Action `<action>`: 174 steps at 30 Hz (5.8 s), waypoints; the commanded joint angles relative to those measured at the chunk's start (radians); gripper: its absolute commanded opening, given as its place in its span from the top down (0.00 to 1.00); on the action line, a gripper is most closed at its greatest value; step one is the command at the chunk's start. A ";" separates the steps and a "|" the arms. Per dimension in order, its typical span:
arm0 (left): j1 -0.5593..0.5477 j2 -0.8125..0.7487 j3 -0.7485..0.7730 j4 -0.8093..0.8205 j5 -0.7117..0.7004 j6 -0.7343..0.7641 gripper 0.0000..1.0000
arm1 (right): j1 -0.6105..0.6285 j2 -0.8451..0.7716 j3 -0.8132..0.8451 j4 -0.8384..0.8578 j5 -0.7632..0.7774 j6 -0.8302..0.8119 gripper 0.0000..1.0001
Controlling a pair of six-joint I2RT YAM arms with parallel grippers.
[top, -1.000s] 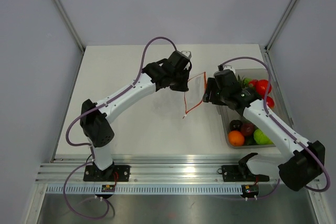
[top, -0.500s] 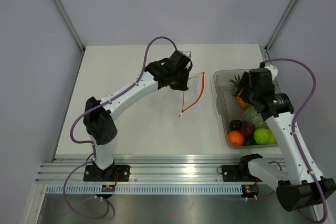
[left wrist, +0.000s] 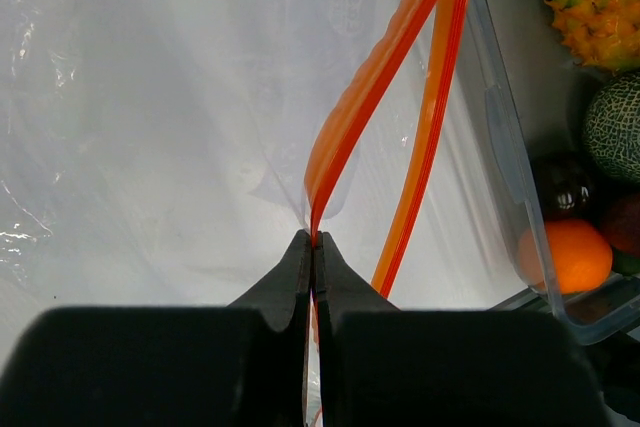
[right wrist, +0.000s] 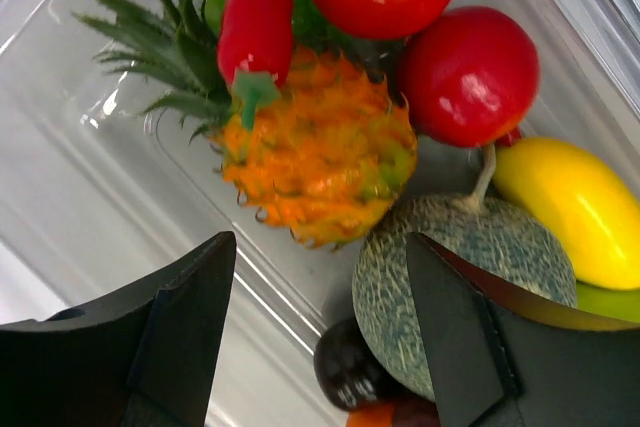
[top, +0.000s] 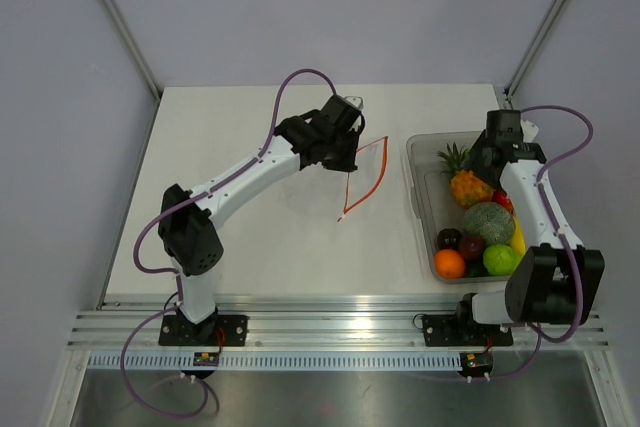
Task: Place the food in the zip-top bag and seal the zipper
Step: Pick up the fake vegetable from the bin, then place the fake vegetable in the zipper food storage bag.
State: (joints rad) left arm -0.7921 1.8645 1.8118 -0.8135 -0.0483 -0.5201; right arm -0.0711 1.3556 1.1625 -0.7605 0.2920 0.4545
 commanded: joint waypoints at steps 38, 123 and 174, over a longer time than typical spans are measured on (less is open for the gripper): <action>0.019 0.009 0.023 0.046 0.038 0.012 1.00 | -0.029 0.346 0.261 0.081 0.027 -0.071 0.46; 0.054 0.099 0.274 0.004 0.314 -0.041 1.00 | 0.053 -0.359 0.187 -0.146 -1.041 0.078 1.00; 0.126 -0.068 0.060 0.086 0.407 -0.090 1.00 | 0.398 -0.076 0.276 -0.106 -0.479 0.013 0.22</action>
State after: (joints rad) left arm -0.6666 1.8427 1.8744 -0.7612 0.3550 -0.6033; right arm 0.3237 1.2907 1.4429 -0.9276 -0.1101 0.4534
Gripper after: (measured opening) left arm 0.008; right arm 0.768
